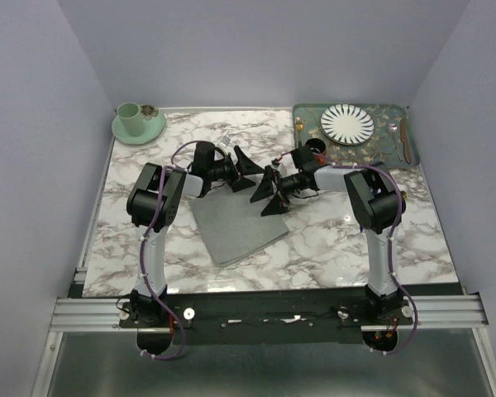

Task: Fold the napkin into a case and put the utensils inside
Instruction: Smooth out the square-folded napkin at the center of the board.

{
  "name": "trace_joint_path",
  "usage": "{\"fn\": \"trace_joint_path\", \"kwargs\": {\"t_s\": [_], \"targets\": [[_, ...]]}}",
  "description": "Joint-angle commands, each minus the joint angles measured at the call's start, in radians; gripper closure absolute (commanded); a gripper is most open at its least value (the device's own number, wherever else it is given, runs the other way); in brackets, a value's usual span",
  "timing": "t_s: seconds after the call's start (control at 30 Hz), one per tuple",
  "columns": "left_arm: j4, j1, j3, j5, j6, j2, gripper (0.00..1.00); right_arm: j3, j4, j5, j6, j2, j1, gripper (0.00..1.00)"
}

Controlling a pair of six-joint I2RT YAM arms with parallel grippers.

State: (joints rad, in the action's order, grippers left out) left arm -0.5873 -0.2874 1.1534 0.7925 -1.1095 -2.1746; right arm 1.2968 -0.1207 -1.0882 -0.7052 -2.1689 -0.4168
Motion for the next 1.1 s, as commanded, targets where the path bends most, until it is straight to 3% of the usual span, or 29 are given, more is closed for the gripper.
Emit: {"fn": "trace_joint_path", "kwargs": {"t_s": [0.0, 0.33, 0.4, 0.6, 0.8, 1.07], "targets": [[0.118, 0.045, -0.043, -0.118, 0.025, -0.053, 0.01, -0.097, -0.175, 0.039, 0.096, 0.007, 0.016, 0.00], [0.002, 0.036, -0.080, -0.090, 0.001, 0.010, 0.01, -0.146, -0.270, 0.059, 0.233, 0.044, 0.019, 0.00], [-0.073, 0.011, -0.087, -0.066, -0.036, 0.035, 0.01, -0.130, -0.272, 0.062, 0.233, 0.034, 0.021, 0.00], [-0.083, -0.085, -0.112, -0.101, -0.087, 0.108, 0.01, -0.122, -0.278, 0.065, 0.245, 0.034, 0.021, 0.00], [-0.112, -0.125, -0.115, -0.165, -0.147, 0.050, 0.01, -0.133, -0.280, 0.070, 0.248, 0.027, 0.021, 0.00], [-0.118, -0.069, -0.054, -0.216, -0.161, -0.063, 0.01, -0.154, -0.278, 0.079, 0.253, 0.034, 0.021, 0.00]]}}
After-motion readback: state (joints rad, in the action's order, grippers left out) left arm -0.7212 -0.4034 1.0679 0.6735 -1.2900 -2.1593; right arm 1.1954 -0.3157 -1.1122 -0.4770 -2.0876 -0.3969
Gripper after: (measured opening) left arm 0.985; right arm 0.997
